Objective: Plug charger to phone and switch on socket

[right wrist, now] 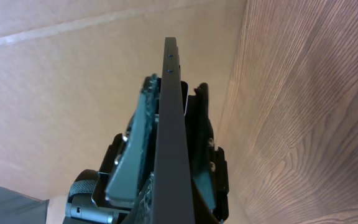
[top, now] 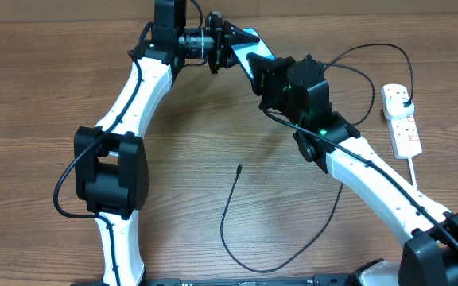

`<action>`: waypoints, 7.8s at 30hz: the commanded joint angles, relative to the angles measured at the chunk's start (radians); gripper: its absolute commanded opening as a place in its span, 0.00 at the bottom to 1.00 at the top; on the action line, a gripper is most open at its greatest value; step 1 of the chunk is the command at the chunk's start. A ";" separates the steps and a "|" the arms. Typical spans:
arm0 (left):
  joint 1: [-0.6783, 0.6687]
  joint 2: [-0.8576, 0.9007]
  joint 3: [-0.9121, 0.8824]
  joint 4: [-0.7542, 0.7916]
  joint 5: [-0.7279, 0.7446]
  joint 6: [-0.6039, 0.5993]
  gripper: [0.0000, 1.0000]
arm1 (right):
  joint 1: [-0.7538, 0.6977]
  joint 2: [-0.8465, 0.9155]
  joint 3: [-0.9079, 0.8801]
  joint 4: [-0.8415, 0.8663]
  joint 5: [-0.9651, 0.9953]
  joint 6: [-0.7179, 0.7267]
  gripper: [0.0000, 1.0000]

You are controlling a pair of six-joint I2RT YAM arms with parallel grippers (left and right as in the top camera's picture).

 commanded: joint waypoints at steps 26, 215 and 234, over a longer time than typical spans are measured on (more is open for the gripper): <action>-0.009 -0.006 0.020 0.004 -0.037 0.137 0.04 | 0.005 -0.023 0.013 0.018 0.019 0.000 0.29; 0.194 -0.006 0.018 -1.229 0.233 1.619 0.04 | -0.106 0.013 0.009 -0.808 -0.407 -1.076 0.80; 0.314 -0.006 0.018 -0.889 0.164 1.132 0.04 | 0.149 0.247 0.009 -0.798 -0.206 -0.834 0.43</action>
